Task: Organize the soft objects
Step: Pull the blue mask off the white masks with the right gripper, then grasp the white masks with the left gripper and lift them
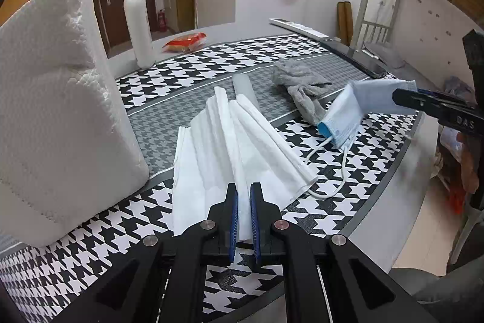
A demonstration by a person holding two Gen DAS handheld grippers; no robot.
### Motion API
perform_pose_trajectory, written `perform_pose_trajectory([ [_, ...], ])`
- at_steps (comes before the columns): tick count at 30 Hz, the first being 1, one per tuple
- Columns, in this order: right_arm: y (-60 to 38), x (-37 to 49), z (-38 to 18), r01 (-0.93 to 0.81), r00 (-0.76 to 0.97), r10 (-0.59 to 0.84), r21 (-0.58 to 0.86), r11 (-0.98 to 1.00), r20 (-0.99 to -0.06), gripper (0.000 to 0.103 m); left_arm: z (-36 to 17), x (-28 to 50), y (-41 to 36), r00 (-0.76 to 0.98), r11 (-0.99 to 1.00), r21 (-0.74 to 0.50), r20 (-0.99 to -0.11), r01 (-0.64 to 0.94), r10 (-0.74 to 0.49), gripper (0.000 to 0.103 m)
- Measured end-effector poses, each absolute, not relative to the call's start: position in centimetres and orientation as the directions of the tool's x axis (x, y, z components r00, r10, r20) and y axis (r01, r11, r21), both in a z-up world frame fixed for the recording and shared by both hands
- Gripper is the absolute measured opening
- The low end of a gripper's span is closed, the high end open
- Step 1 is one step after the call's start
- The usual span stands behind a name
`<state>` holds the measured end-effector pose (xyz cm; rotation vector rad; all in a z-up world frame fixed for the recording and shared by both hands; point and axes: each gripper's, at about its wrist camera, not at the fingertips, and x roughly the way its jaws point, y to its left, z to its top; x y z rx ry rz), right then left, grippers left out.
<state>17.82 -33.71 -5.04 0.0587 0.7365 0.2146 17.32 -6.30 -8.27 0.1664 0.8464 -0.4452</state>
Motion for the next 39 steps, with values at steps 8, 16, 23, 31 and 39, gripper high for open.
perform_pose_trajectory([
  [8,-33.4,17.7,-4.6,-0.208,0.723,0.216,0.091,0.974,-0.656,0.06,-8.1,17.8,-6.1,0.582,0.901,-0.039,-0.751,0.433,-0.312,0.032],
  [16,-32.3,18.3,-5.5,-0.24,0.69,0.234,0.089,0.967,-0.685,0.06,-8.1,18.0,-6.2,0.587,0.902,-0.037,-0.747,0.431,-0.311,0.039],
  [23,-31.7,18.6,-6.8,-0.272,0.657,0.237,0.067,0.96,-0.716,0.042,-8.3,18.1,-6.0,0.587,0.905,-0.041,-0.748,0.423,-0.308,0.049],
  [31,-31.2,19.3,-7.8,-0.27,0.639,0.216,0.047,0.962,-0.738,0.009,-8.2,18.1,-5.6,0.596,0.911,-0.054,-0.741,0.408,-0.311,0.049],
  [39,-32.4,18.7,-5.7,-0.24,0.702,0.233,0.084,0.967,-0.673,0.008,-8.4,18.3,-5.9,0.595,0.92,-0.047,-0.75,0.389,-0.29,0.053],
])
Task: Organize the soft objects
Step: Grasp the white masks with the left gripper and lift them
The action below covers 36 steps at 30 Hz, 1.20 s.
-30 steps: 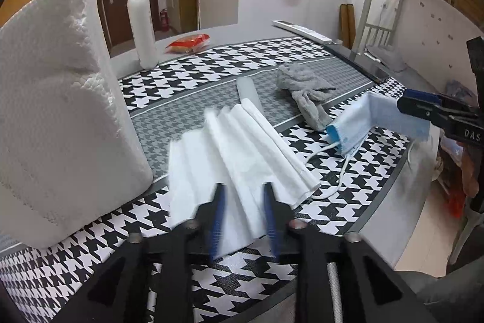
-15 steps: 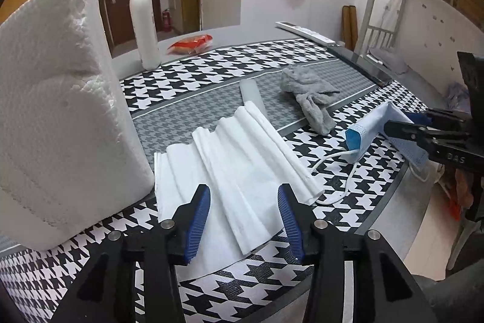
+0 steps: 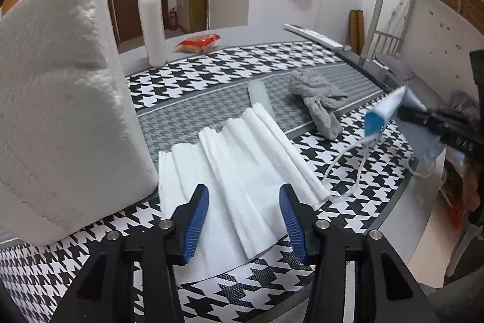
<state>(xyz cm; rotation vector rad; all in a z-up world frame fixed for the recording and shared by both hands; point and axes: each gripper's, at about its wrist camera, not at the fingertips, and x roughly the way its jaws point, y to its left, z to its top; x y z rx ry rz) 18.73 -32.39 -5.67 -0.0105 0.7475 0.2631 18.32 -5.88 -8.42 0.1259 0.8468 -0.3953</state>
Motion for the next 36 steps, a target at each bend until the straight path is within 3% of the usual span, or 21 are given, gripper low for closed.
perform_pose_trajectory([
  [6,-33.7,18.6,-4.7,-0.205,0.726,0.239,0.128,0.97,-0.645,0.008,-9.0,18.6,-6.4,0.599,0.93,-0.038,-0.755,0.366,-0.266,0.061],
  [16,-33.7,18.5,-4.9,-0.223,0.724,0.262,0.142,0.964,-0.638,0.008,-9.7,19.1,-7.1,0.605,0.948,-0.007,-0.769,0.318,-0.209,0.061],
  [19,-33.6,18.5,-5.2,-0.227,0.72,0.27,0.151,0.962,-0.639,0.008,-9.6,19.1,-6.9,0.61,0.952,0.003,-0.768,0.306,-0.194,0.05],
  [21,-33.5,18.5,-5.3,-0.231,0.718,0.276,0.155,0.961,-0.639,0.008,-9.6,19.1,-6.8,0.614,0.953,0.005,-0.766,0.304,-0.192,0.035],
  [22,-33.5,18.5,-5.3,-0.234,0.717,0.278,0.156,0.96,-0.639,0.008,-9.5,19.1,-6.8,0.615,0.952,0.01,-0.765,0.307,-0.191,0.019],
  [23,-33.4,18.5,-5.3,-0.236,0.717,0.28,0.156,0.959,-0.638,0.008,-9.5,19.1,-6.8,0.616,0.951,0.012,-0.764,0.31,-0.191,0.014],
  [26,-33.4,18.4,-5.2,-0.239,0.719,0.286,0.161,0.958,-0.634,0.008,-9.6,19.1,-6.8,0.619,0.948,0.011,-0.76,0.318,-0.199,0.008],
  [36,-33.1,17.8,-4.6,-0.24,0.733,0.294,0.171,0.956,-0.613,0.008,-8.4,18.2,-6.5,0.651,0.935,-0.019,-0.713,0.354,-0.261,0.008],
])
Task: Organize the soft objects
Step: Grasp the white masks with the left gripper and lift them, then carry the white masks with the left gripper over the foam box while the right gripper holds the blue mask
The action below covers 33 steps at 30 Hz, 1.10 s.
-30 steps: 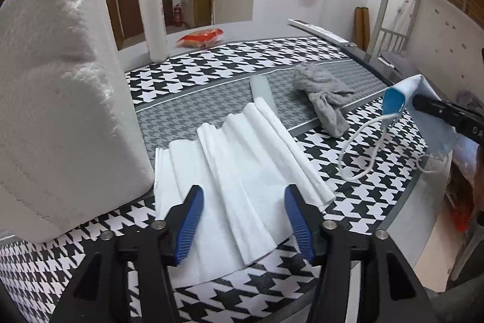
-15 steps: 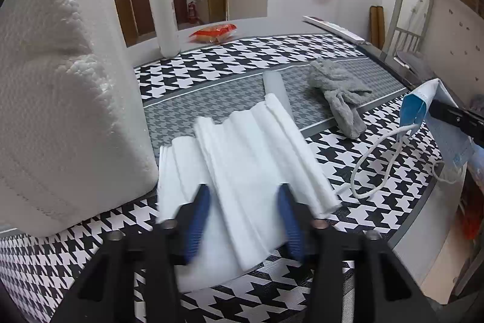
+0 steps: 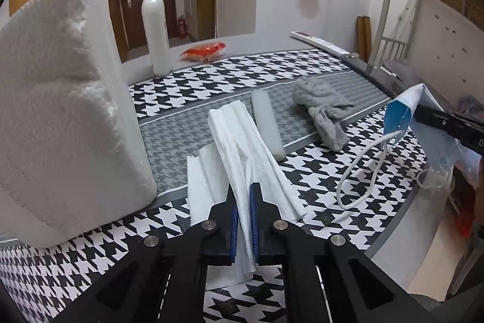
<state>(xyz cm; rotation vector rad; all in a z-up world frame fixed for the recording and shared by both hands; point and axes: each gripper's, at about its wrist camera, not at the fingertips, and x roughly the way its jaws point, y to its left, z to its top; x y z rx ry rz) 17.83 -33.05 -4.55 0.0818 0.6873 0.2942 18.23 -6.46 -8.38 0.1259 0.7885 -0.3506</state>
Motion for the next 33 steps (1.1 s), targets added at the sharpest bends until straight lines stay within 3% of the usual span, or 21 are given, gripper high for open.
perform_pose_trajectory([
  [10,-32.2,17.7,-3.4,-0.249,0.754,0.306,0.179,0.952,-0.582,0.008,-7.3,17.4,-5.9,0.67,0.935,-0.018,-0.692,0.355,-0.268,0.007],
  [33,-29.9,17.3,0.0,-0.282,0.805,0.333,0.178,0.943,-0.491,0.008,-1.4,15.6,-4.6,0.788,0.931,-0.01,-0.529,0.364,-0.314,0.006],
])
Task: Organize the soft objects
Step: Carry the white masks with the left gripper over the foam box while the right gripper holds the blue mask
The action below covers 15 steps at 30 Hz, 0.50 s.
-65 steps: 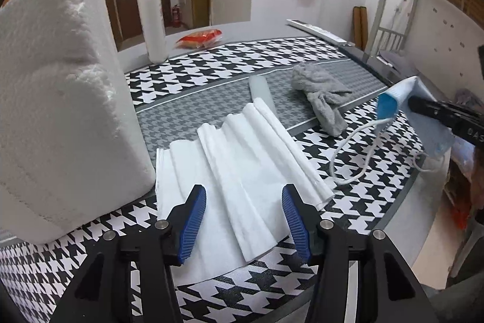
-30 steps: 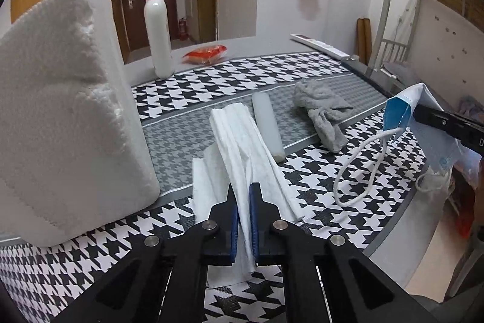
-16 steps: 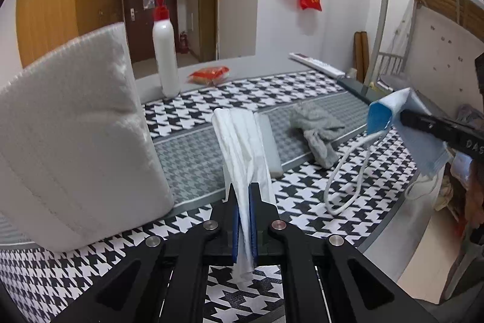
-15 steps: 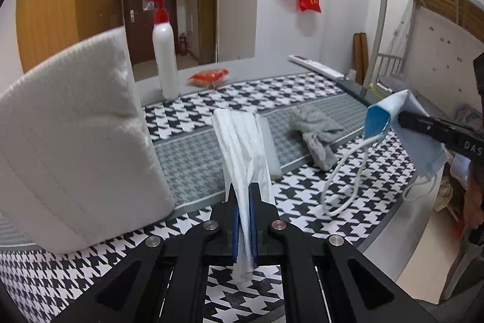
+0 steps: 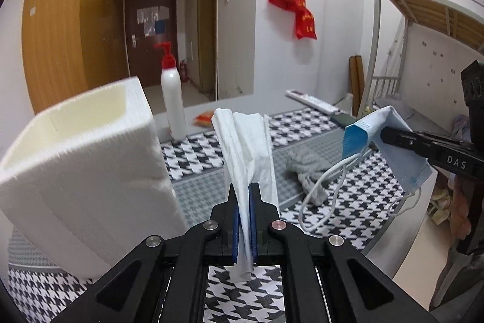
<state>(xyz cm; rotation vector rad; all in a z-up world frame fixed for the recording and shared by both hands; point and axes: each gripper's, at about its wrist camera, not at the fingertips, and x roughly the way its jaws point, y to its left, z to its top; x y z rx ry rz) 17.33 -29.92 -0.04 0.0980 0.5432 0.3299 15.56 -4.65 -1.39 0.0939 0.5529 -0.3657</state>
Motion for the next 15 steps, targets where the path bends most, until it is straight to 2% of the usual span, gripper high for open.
perform_pose_trajectory([
  [15,-28.5,18.2,4.0,-0.302,0.839,0.346,0.17,0.938,-0.42,0.008,2.1,15.3,-4.2,0.83,0.931,-0.012,-0.45,0.365,-0.331,0.006],
])
